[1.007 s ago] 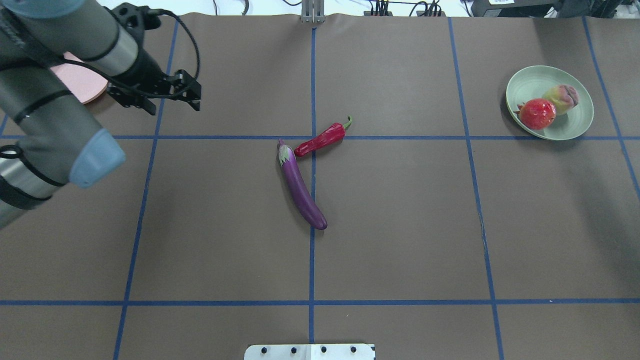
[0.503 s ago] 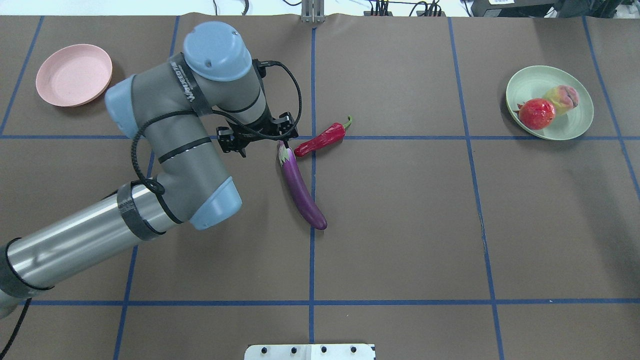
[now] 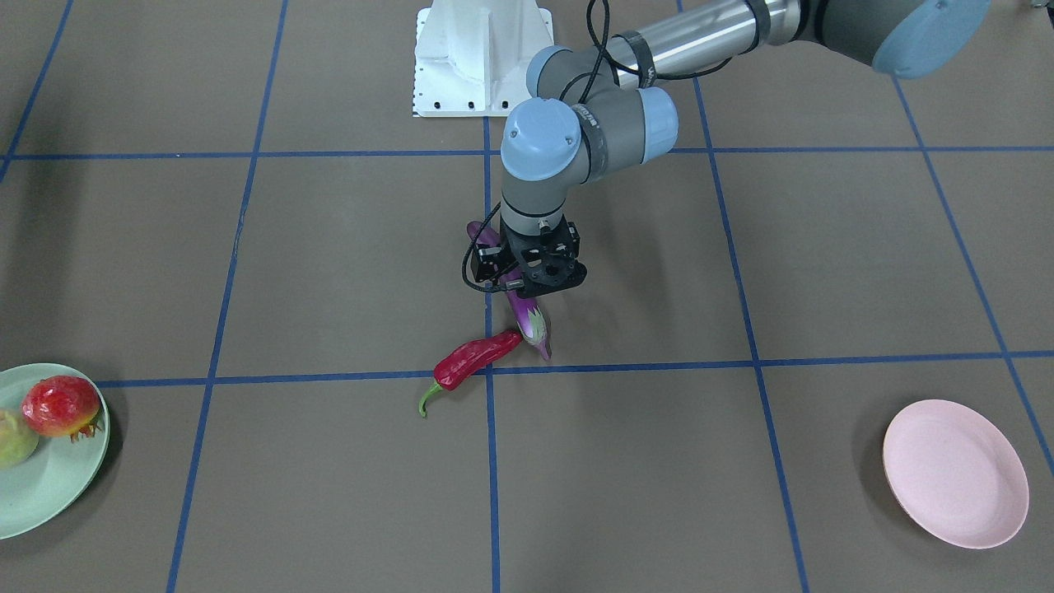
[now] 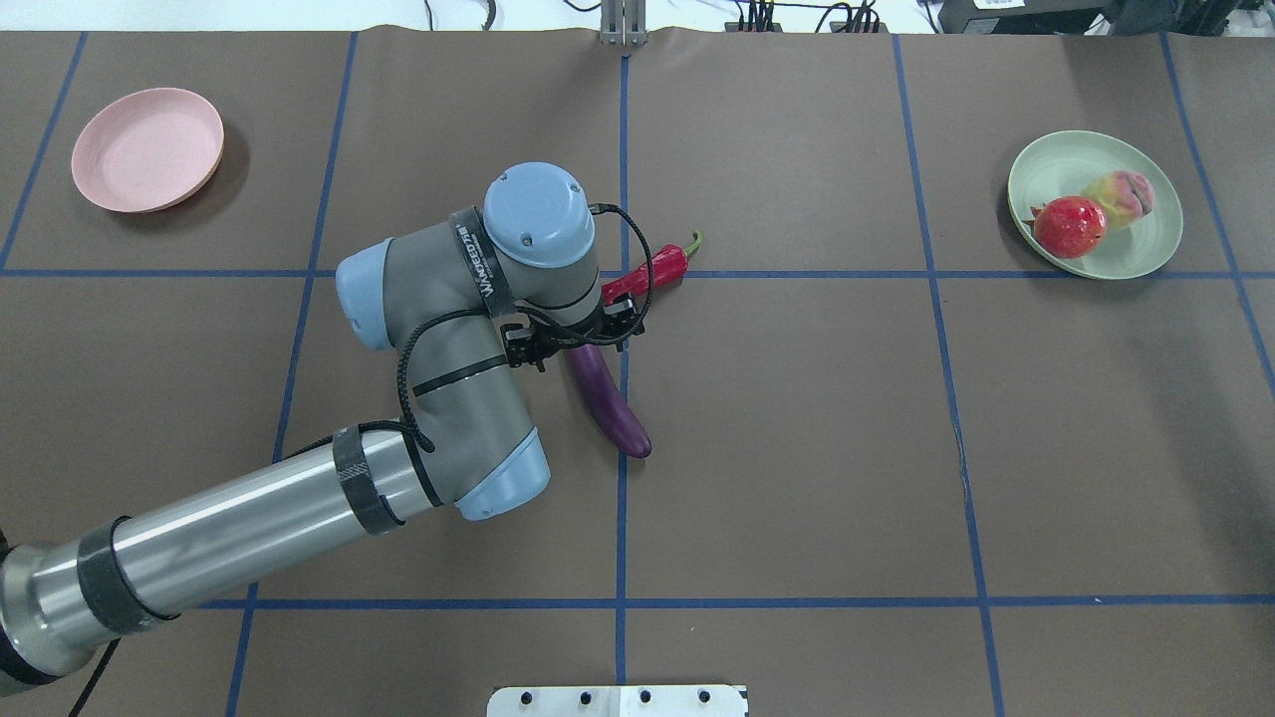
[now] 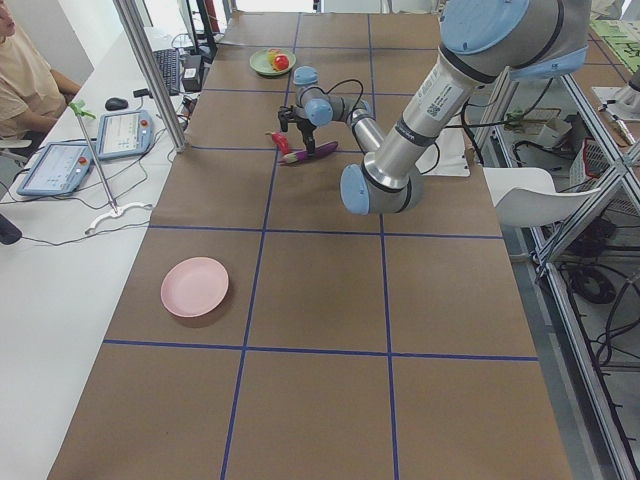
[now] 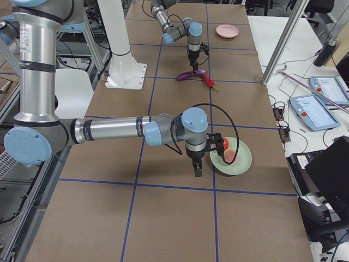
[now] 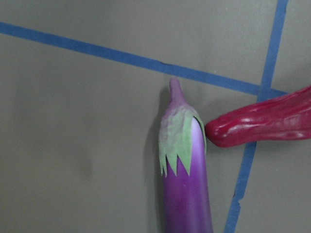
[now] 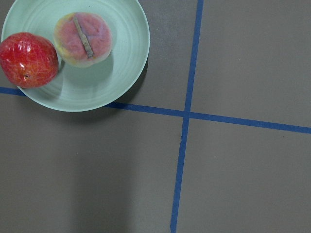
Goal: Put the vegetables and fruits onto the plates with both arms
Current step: 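Withdraw the right arm while the left gripper reaches and grasps the eggplant, then carry the purple eggplant with the left gripper onto the pink plate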
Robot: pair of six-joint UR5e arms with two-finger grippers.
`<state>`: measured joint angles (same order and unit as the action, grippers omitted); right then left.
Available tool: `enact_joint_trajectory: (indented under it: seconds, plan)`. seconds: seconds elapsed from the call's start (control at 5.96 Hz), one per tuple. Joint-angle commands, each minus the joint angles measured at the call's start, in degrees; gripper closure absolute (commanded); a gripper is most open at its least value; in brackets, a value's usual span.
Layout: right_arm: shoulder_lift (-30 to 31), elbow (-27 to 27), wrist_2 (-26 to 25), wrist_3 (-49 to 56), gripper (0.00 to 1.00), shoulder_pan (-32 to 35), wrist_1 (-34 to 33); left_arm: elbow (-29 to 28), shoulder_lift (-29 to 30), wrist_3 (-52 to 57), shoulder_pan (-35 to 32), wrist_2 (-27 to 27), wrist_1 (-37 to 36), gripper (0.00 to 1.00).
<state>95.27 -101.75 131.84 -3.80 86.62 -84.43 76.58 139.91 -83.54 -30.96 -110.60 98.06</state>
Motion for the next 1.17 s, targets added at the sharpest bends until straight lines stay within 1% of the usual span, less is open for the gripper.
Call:
enact_joint_trajectory:
  seconds: [0.0,0.17,0.34,0.5,0.67,0.84,1.01]
  plan:
    - [0.0,0.0,0.0,-0.1,0.0,-0.1,0.0,-3.5,1.4,-1.0,0.6,-0.2,2.6,0.39]
    - [0.0,-0.1,0.1,-0.1,0.0,0.0,0.0,-2.1,1.4,-0.6,0.5,-0.2,1.4,0.99]
    - [0.0,-0.1,0.3,-0.1,0.0,0.0,0.0,1.3,1.6,3.1,0.0,-0.1,-6.3,1.0]
    - [0.0,-0.1,0.8,-0.1,0.0,0.0,0.1,9.3,1.2,12.8,-2.3,-0.1,-16.7,1.0]
    - [0.0,0.0,0.8,-0.1,0.0,-0.1,0.1,12.0,0.7,23.7,-8.1,-0.3,-20.9,1.0]
    - [0.0,0.1,0.8,-0.1,0.0,-0.1,0.2,11.7,-1.4,32.4,-14.8,-1.3,-20.8,1.0]
    - [0.1,0.1,0.8,-0.1,0.0,-0.1,0.2,8.6,-3.4,45.3,-22.4,-7.8,-20.5,1.0]
